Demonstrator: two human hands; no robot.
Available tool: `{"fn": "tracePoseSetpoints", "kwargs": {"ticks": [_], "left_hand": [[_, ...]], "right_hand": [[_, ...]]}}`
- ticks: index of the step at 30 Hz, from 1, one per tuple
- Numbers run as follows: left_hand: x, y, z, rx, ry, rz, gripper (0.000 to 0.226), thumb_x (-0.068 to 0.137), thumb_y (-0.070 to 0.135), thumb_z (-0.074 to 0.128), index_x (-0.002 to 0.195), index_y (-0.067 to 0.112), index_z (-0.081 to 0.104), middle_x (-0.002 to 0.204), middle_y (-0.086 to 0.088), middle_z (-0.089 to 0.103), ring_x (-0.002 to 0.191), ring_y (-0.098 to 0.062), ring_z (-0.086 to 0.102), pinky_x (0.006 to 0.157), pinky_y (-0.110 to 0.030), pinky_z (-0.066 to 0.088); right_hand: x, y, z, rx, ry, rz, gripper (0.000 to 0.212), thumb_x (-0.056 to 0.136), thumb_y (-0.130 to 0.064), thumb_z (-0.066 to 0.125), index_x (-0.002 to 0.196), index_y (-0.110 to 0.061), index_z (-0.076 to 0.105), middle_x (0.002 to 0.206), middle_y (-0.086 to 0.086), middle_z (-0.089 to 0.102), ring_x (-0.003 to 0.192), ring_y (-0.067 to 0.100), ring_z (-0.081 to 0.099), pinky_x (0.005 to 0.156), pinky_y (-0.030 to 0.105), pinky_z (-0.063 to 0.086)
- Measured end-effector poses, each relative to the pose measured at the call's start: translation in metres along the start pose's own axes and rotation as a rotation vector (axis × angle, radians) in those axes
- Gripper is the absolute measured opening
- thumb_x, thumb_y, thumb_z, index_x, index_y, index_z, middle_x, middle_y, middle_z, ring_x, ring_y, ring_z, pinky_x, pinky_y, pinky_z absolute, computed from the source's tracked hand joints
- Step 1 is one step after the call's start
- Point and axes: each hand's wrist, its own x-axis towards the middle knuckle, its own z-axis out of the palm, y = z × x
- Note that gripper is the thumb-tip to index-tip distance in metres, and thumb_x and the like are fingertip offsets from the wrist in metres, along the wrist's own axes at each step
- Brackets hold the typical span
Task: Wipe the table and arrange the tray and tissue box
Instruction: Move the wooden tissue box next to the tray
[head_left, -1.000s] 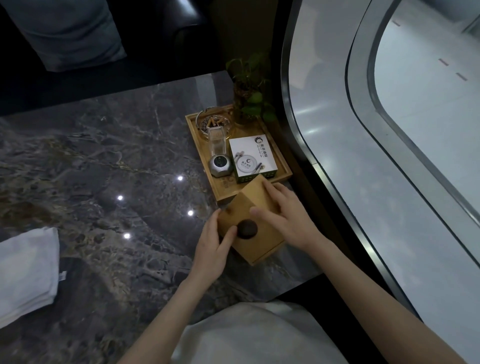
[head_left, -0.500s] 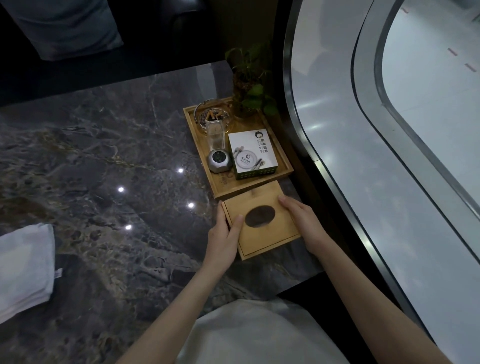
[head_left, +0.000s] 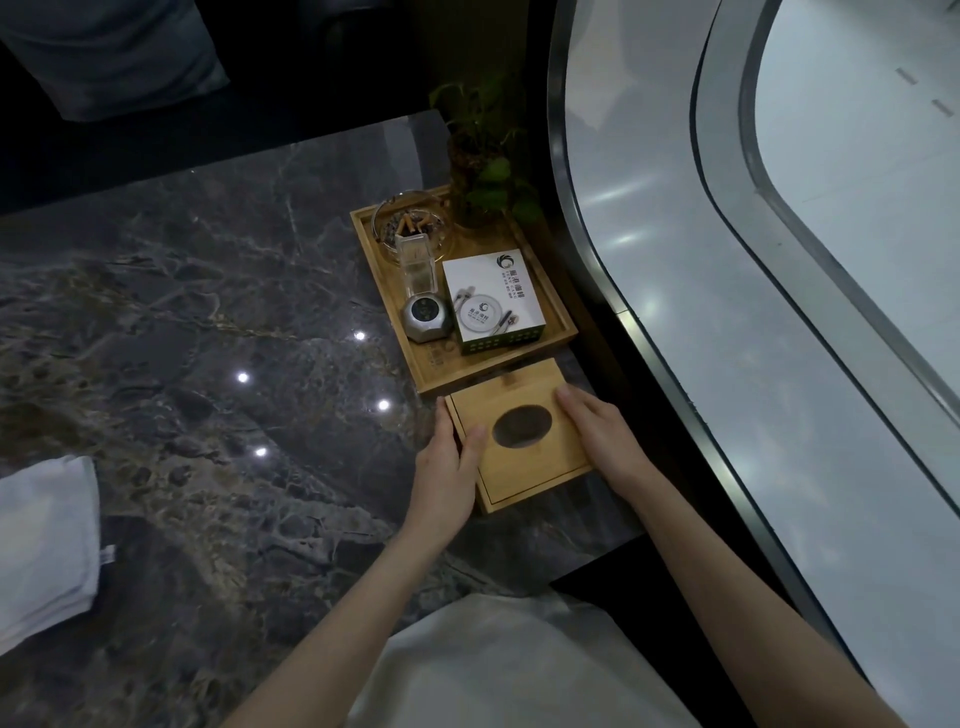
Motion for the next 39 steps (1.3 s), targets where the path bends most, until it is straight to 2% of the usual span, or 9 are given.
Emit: {"fn": "tracePoseSetpoints", "kwargs": {"ticks": [3,5,8,11,15,20,28,31,39], "left_hand": [[0.002,-0.006,-0.002,0.057,-0.006,0.059,0.064,0.091,0.047,0.039,0.145,0.024,0.013,0.144,-0.001,0.041,0.126,-0.010,0.039,0.106,-0.028,0.031],[-0.001,-0.007,-0.003,0.116,0.015,0.098,0.076,0.086,0.059,0.040,0.145,0.028,0.005,0.154,-0.003,0.023,0.139,-0.013,0.023,0.115,-0.040,0.022],[-0.018,-0.005,-0.001,0.317,-0.002,0.211,0.099,0.077,0.063,0.047,0.142,0.026,-0.017,0.155,0.000,-0.016,0.141,-0.008,-0.012,0.116,-0.030,-0.001],[-0.031,-0.006,0.001,0.617,-0.058,0.335,0.106,0.072,0.072,0.040,0.136,0.022,-0.028,0.148,-0.001,-0.032,0.136,-0.008,-0.029,0.113,-0.027,-0.011],[-0.029,-0.013,0.002,0.870,-0.078,0.374,0.086,0.084,0.068,0.017,0.142,0.014,-0.016,0.151,-0.005,-0.023,0.138,-0.010,-0.025,0.113,-0.035,-0.009],[-0.026,-0.016,0.003,1.006,-0.010,0.416,0.074,0.091,0.056,0.006,0.144,0.003,0.012,0.153,-0.015,0.011,0.142,-0.023,0.007,0.114,-0.045,0.019],[-0.022,-0.015,0.006,1.046,0.014,0.475,0.076,0.092,0.056,0.006,0.143,0.000,0.018,0.152,-0.017,0.015,0.141,-0.022,0.006,0.114,-0.036,0.002],[-0.015,-0.012,0.009,1.057,0.030,0.490,0.076,0.092,0.056,0.008,0.142,0.000,0.018,0.151,-0.017,0.015,0.141,-0.022,0.007,0.114,-0.038,0.007],[0.002,-0.007,0.020,1.077,0.029,0.482,0.078,0.091,0.057,0.009,0.142,-0.001,0.017,0.152,-0.019,0.018,0.140,-0.030,0.018,0.115,-0.043,0.019]], "right_hand": [[-0.008,-0.002,0.005,-0.248,0.018,-0.220,0.040,0.100,-0.030,0.036,0.139,-0.028,0.031,0.132,-0.015,0.045,0.121,0.003,0.043,0.097,0.011,0.035],[-0.017,0.000,0.007,-0.540,0.101,-0.389,0.051,0.099,-0.034,0.032,0.146,-0.020,0.019,0.149,-0.009,0.027,0.138,0.007,0.022,0.113,0.022,0.018],[-0.030,0.011,0.005,-0.936,0.157,-0.534,0.054,0.096,-0.037,0.025,0.145,-0.015,0.016,0.152,-0.003,0.014,0.142,0.007,0.003,0.117,0.025,-0.001],[-0.045,0.020,0.011,-1.071,0.118,-0.579,0.052,0.097,-0.034,0.028,0.142,-0.008,0.021,0.150,0.005,0.022,0.141,0.009,0.007,0.116,0.027,-0.001],[-0.053,0.026,0.024,-1.181,0.089,-0.494,0.062,0.097,-0.044,0.011,0.142,-0.002,0.020,0.150,0.014,0.022,0.141,0.023,0.016,0.116,0.031,-0.001],[-0.054,0.025,0.036,-1.188,0.144,-0.389,0.070,0.096,-0.050,0.005,0.140,0.002,0.017,0.151,0.019,0.023,0.140,0.029,0.015,0.113,0.036,0.001],[-0.052,0.021,0.033,-1.204,0.140,-0.395,0.069,0.097,-0.049,0.005,0.141,0.001,0.021,0.150,0.020,0.026,0.141,0.028,0.017,0.114,0.035,0.000],[-0.046,0.019,0.028,-1.197,0.139,-0.388,0.068,0.097,-0.048,0.006,0.141,0.001,0.022,0.151,0.019,0.025,0.141,0.028,0.015,0.114,0.035,0.001],[-0.033,0.011,0.013,-1.168,0.087,-0.415,0.072,0.089,-0.048,-0.006,0.144,-0.003,0.006,0.149,0.008,-0.010,0.142,0.025,-0.009,0.112,0.041,-0.011]]}}
